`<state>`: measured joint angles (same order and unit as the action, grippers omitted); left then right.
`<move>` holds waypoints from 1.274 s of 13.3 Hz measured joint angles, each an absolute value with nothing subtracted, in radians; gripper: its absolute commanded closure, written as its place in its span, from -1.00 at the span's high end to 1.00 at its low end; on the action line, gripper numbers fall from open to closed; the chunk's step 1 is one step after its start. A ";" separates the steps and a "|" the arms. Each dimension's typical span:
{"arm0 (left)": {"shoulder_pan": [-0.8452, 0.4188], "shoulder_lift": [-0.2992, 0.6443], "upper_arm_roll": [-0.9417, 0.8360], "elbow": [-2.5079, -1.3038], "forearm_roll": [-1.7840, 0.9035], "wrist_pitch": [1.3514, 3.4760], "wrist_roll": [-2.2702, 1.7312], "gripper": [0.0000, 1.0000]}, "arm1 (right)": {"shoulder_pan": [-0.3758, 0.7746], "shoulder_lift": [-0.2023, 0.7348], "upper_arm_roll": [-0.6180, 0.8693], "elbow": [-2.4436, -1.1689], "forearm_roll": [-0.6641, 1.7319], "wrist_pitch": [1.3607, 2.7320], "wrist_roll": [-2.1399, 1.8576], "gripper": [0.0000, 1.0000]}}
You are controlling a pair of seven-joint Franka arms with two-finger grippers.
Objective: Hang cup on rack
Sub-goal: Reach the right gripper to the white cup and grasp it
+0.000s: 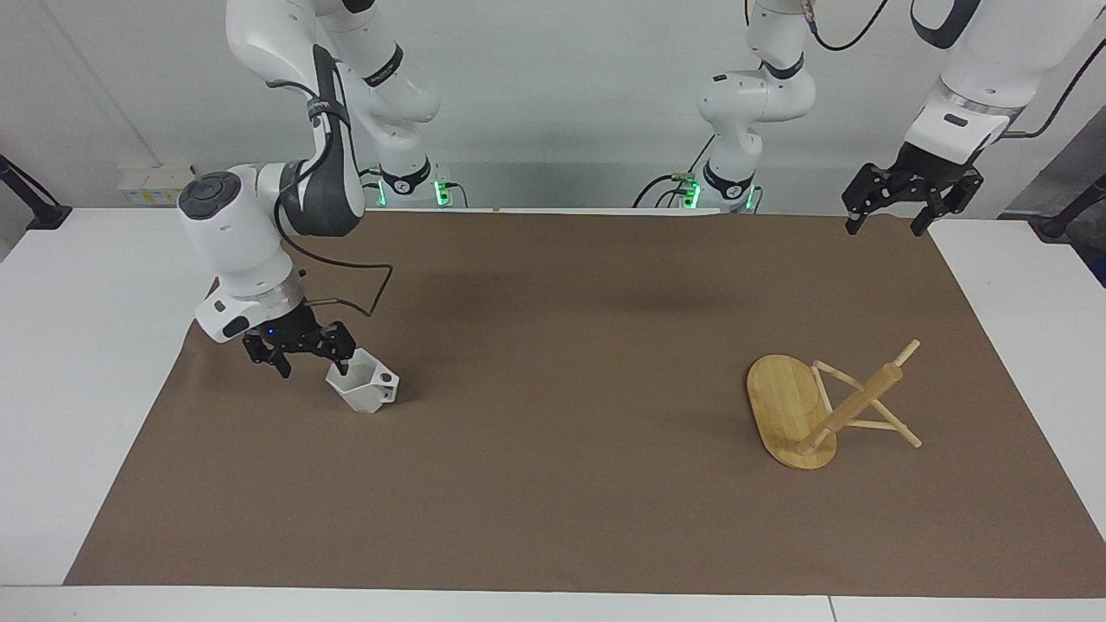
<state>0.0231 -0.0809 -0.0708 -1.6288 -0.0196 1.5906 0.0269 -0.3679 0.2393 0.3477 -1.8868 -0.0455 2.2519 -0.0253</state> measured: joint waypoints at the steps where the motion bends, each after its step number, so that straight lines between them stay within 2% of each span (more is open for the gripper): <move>1: 0.023 -0.081 -0.072 -1.629 -0.020 1.591 0.027 1.00 | -0.368 0.247 0.347 -1.891 -0.045 2.265 -0.025 1.00; 11: -0.013 -0.084 -0.093 -1.628 -0.046 1.558 -0.040 1.00 | -0.368 0.296 0.347 -1.930 -0.045 2.335 -0.025 1.00; 14: -0.013 -0.087 -0.092 -1.608 -0.053 1.532 -0.056 1.00 | -0.368 0.296 0.347 -1.930 -0.045 2.335 -0.025 0.67; 17: -0.013 -0.086 -0.091 -1.596 -0.059 1.535 -0.079 1.00 | -0.366 0.296 0.347 -1.930 -0.045 2.335 -0.025 0.19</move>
